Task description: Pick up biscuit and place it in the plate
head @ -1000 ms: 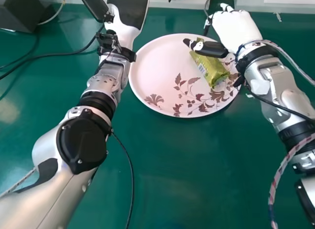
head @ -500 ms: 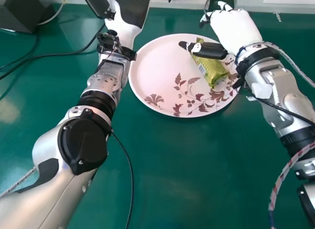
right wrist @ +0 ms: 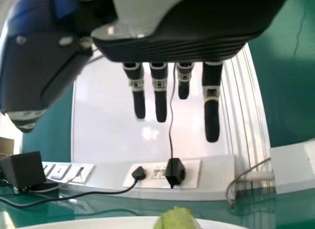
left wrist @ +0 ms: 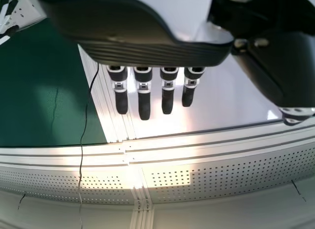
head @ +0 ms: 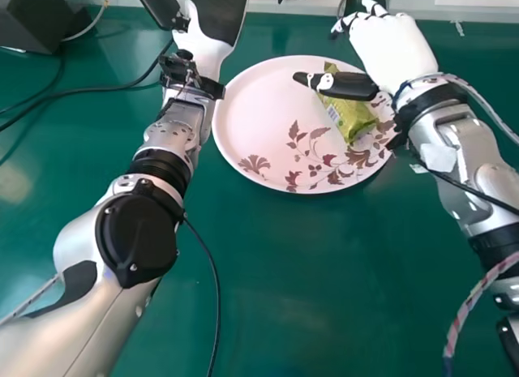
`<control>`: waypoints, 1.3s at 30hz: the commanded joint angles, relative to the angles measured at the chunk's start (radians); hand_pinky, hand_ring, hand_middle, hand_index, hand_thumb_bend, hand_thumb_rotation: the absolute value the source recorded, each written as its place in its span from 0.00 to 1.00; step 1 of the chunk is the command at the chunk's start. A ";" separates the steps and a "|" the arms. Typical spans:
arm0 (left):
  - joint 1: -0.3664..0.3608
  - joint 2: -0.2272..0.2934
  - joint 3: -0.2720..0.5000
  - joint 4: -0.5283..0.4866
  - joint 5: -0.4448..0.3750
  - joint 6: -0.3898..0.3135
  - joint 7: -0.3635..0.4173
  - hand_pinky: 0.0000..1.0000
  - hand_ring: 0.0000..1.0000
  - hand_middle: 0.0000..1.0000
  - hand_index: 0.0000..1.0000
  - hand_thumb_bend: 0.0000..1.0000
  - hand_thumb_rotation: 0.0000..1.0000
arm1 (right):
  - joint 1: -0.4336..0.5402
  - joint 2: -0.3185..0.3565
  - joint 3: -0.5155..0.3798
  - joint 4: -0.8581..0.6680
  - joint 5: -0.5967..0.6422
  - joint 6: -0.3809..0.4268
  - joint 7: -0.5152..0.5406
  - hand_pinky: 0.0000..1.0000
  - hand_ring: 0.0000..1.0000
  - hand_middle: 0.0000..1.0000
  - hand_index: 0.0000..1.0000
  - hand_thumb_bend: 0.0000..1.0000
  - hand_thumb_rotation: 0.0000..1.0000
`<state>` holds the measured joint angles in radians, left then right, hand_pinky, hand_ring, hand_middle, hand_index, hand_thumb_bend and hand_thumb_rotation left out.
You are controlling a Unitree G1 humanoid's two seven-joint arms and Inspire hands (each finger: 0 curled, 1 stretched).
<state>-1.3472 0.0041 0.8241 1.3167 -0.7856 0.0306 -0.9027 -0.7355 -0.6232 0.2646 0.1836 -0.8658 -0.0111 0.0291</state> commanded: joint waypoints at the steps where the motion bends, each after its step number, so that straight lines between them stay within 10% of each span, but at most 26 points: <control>1: 0.001 -0.003 -0.009 -0.007 0.005 -0.003 -0.012 0.89 0.90 0.96 1.00 0.92 0.51 | 0.027 -0.011 -0.019 -0.034 0.006 0.005 0.003 0.43 0.66 0.86 0.88 1.00 0.83; 39: 0.000 -0.009 -0.010 -0.008 0.000 -0.016 -0.036 0.91 0.92 0.96 1.00 0.91 0.50 | 0.255 -0.015 -0.215 -0.412 0.003 0.052 0.043 0.63 0.82 0.95 1.00 1.00 0.90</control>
<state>-1.3472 0.0003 0.8175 1.3103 -0.7864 0.0160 -0.9304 -0.4985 -0.6308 0.0658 -0.2125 -0.8725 0.0508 0.0824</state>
